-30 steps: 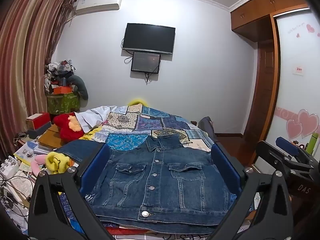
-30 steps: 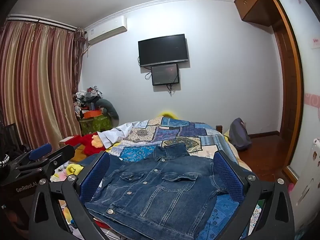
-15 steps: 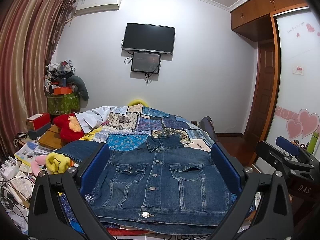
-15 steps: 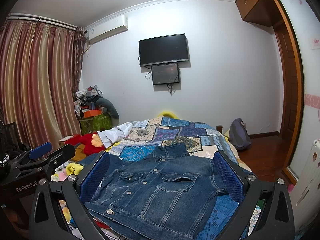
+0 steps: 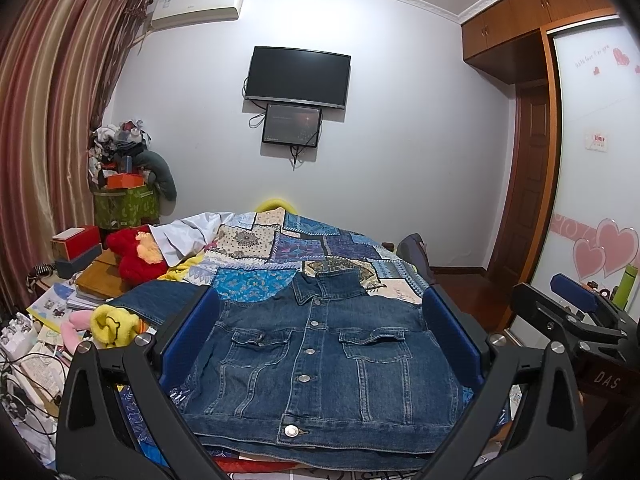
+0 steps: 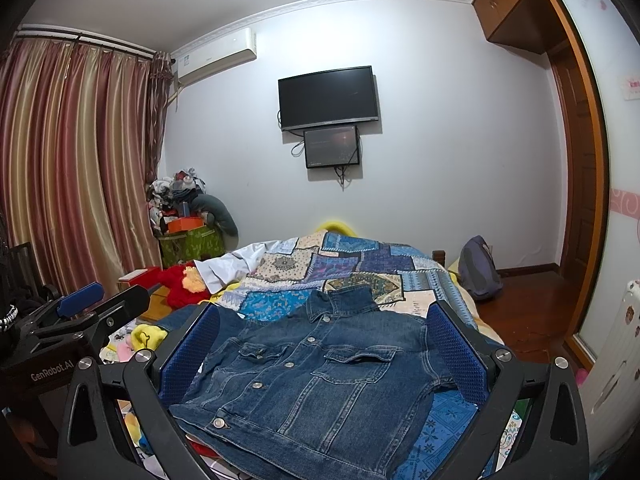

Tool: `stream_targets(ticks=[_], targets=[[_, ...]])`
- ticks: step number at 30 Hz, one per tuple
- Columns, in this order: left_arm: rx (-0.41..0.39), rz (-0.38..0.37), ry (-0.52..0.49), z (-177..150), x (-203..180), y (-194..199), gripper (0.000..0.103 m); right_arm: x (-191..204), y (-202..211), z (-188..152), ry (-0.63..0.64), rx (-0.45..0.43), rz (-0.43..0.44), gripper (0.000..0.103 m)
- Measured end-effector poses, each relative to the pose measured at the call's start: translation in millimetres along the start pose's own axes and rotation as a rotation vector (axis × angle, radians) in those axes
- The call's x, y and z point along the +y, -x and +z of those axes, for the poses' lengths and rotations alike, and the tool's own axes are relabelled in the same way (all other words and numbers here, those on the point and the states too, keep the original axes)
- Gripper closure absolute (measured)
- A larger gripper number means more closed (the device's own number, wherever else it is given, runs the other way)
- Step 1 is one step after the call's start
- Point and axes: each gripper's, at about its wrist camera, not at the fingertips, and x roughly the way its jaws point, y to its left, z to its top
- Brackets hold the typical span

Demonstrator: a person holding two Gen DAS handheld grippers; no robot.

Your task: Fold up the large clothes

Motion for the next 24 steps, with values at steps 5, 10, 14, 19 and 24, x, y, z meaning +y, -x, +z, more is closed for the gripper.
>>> stream_targets(ticks=[5, 10, 14, 19, 24], targets=[[-0.001, 0.001, -0.001, -0.7, 0.0, 0.0, 0.001, 1.0, -1.1, 0.2, 0.002, 0.001, -0.002, 0.0], [-0.001, 0.002, -0.002, -1.5, 0.1, -0.2, 0.001, 1.9, -1.4, 0.5, 0.002, 0.002, -0.002, 0.0], [-0.001, 0.002, -0.001, -1.7, 0.1, -0.6, 0.001, 2.1, -1.3, 0.8, 0.003, 0.002, -0.002, 0.0], [0.0, 0.003, 0.006, -3.3, 1.6, -1.7, 0.001, 2.4, -1.3, 0.9, 0.003, 0.003, -0.002, 0.0], [0.0, 0.003, 0.005, -3.3, 2.2, -1.9, 0.001, 2.4, -1.1, 0.8, 0.003, 0.003, -0.002, 0.0]])
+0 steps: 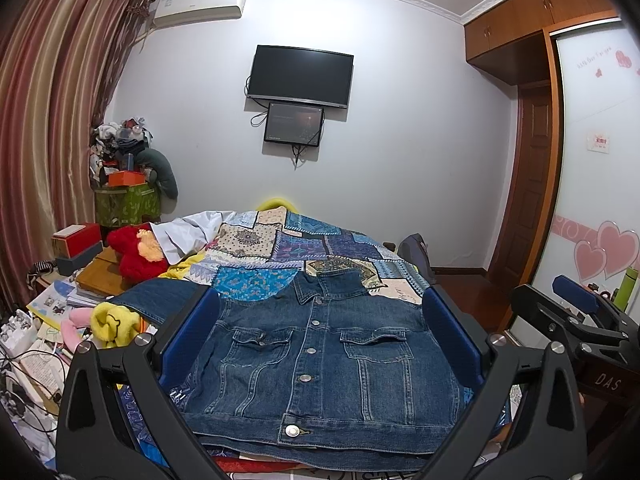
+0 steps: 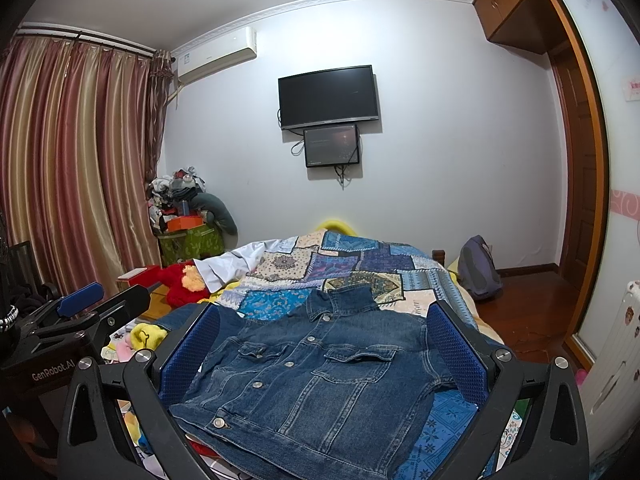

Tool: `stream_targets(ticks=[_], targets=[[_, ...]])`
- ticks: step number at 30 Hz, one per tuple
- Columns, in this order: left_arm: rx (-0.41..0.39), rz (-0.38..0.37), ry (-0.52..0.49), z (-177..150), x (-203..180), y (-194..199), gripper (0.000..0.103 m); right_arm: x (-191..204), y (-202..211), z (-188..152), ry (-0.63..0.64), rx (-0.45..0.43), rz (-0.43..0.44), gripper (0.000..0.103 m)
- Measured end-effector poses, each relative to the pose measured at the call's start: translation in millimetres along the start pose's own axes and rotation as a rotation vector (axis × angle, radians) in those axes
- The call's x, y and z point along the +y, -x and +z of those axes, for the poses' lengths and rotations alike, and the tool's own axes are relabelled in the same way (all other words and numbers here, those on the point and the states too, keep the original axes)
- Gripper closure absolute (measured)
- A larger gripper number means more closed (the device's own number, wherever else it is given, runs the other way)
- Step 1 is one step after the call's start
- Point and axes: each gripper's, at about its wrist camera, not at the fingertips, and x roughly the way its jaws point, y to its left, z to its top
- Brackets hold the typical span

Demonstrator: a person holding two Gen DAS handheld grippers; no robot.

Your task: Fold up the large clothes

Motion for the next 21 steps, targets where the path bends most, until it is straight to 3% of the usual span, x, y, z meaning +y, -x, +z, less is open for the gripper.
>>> stream_targets(ticks=[21], targets=[[0.006, 0.008, -0.005, -0.2, 0.8, -5.2, 0.001, -0.9, -6.1, -2.4, -0.001, 0.009, -0.001, 0.0]])
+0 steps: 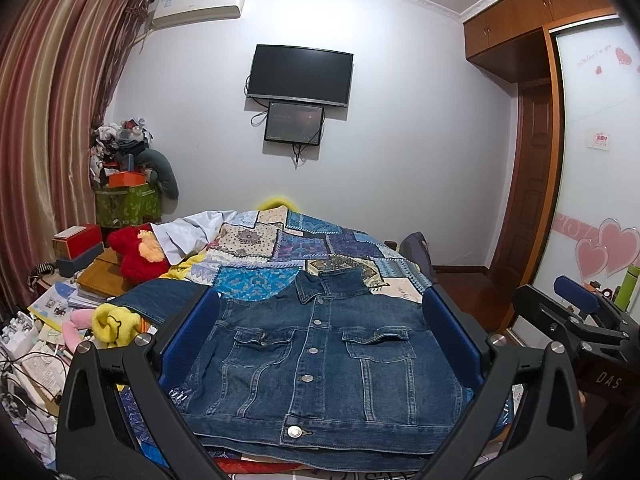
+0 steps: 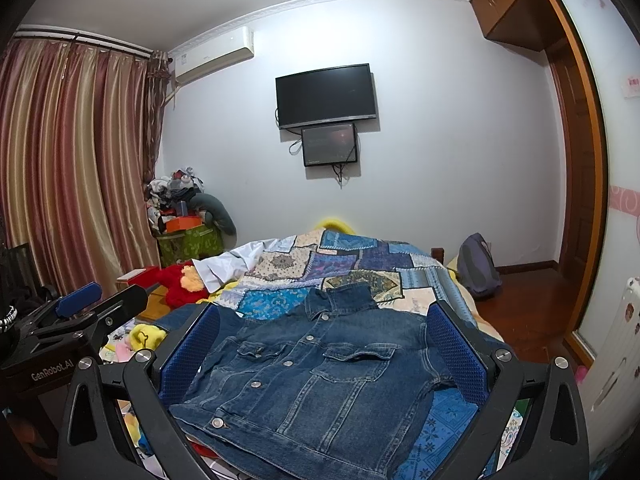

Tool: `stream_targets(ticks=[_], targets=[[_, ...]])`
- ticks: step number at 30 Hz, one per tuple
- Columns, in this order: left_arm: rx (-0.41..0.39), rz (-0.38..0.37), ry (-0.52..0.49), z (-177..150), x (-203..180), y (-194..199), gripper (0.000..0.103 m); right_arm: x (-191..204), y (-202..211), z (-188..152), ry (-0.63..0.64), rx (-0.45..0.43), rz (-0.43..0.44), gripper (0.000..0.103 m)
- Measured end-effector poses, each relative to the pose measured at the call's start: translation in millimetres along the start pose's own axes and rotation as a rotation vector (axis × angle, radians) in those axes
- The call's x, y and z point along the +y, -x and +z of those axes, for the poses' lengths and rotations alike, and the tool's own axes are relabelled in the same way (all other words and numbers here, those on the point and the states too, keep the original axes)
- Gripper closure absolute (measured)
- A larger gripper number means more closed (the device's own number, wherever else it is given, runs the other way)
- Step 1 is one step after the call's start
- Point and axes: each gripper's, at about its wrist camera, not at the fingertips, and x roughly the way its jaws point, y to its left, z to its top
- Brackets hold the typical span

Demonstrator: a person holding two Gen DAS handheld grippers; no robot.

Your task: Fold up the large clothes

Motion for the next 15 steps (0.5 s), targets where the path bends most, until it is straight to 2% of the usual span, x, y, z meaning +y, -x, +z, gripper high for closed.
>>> stream_targets(ticks=[4, 10, 15], targets=[[0.009, 0.012, -0.007, 2, 3, -7, 0.001, -3, -8, -3, -0.001, 0.014, 0.001, 0.0], [0.038, 0.04, 0.019, 9, 24, -32, 0.001, -9, -45, -7, 0.0, 0.047, 0.0, 0.0], [0.077, 0.108, 0.048, 20, 55, -66, 0.001, -15, -77, -3, 0.014, 0.078, -0.002, 0.0]])
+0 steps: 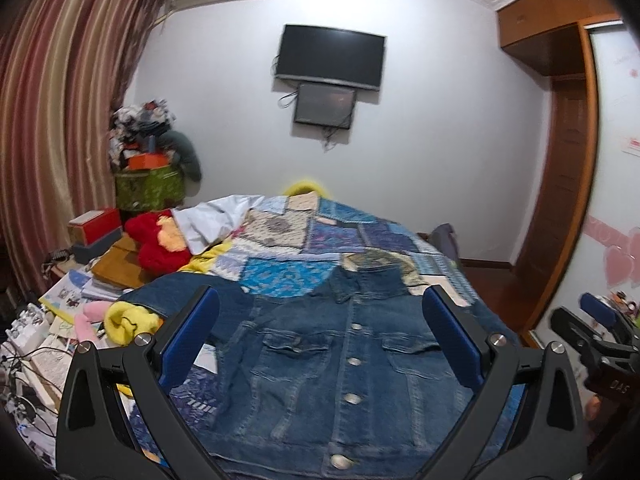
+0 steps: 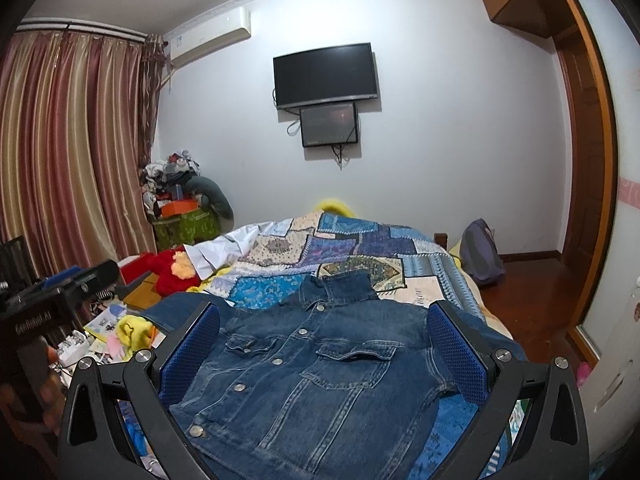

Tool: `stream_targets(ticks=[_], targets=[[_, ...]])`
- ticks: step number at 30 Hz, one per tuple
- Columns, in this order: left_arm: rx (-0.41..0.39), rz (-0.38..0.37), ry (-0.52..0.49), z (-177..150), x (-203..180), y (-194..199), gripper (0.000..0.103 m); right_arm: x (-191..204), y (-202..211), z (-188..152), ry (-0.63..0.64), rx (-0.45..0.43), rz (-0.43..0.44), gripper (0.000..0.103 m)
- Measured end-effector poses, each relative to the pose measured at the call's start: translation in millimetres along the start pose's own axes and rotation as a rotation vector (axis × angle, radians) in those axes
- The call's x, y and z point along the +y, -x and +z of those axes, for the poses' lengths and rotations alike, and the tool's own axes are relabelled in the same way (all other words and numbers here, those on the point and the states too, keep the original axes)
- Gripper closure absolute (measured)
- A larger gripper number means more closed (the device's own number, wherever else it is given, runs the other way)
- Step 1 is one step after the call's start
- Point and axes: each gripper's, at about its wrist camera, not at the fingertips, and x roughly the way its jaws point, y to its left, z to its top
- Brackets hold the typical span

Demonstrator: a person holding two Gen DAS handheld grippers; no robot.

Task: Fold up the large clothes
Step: 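Lower the left tool onto a denim jacket sleeve and close it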

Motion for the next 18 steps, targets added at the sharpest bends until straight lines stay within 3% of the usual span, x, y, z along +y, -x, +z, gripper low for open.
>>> stream_targets(ticks=[6, 9, 13, 18], targets=[[0.081, 0.126, -0.021, 13, 38, -58, 0.001, -7, -63, 11, 0.029, 0.041, 0.003, 0.0], [0.174, 0.183, -0.031, 14, 63, -98, 0.001, -8, -98, 17, 0.052, 0.082, 0.007, 0.0], [0.295, 0.193, 0.026, 9, 103, -143, 0.001, -5, -152, 21, 0.102, 0.15, 0.023, 0.0], [0.443, 0.248, 0.041, -20, 151, -197, 0.001, 11, -226, 21, 0.191, 0.257, 0.066, 0.0]])
